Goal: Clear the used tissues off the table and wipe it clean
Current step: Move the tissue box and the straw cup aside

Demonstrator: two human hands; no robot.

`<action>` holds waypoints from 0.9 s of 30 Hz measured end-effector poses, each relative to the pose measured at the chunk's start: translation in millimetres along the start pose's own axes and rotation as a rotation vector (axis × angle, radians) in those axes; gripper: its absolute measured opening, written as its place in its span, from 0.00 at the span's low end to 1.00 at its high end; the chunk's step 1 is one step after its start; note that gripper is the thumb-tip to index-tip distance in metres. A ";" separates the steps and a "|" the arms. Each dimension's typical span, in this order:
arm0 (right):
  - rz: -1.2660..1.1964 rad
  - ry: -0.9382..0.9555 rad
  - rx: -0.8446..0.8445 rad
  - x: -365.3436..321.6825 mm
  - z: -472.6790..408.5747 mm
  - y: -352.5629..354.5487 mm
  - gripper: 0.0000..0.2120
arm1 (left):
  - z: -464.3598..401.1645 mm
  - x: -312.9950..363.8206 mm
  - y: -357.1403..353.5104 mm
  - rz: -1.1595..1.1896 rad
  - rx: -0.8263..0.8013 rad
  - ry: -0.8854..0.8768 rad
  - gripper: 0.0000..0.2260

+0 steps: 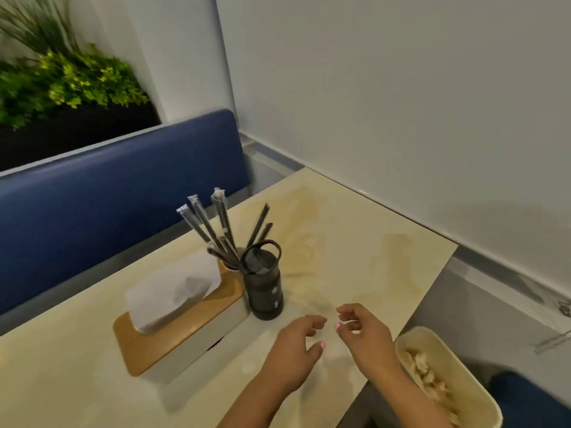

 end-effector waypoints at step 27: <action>0.316 0.268 -0.180 -134.4 27.8 -191.1 0.24 | 87.3 -162.7 216.0 0.074 0.728 0.465 0.34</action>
Point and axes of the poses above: each hand's wrist, its own z-axis away from the middle knuckle, its own y-axis out of the back of the hand, x = y × z, the point moved 6 cm from there along -z, towards the middle knuckle, and after that the axes turned 1 degree about x, right-handed, at the moved point
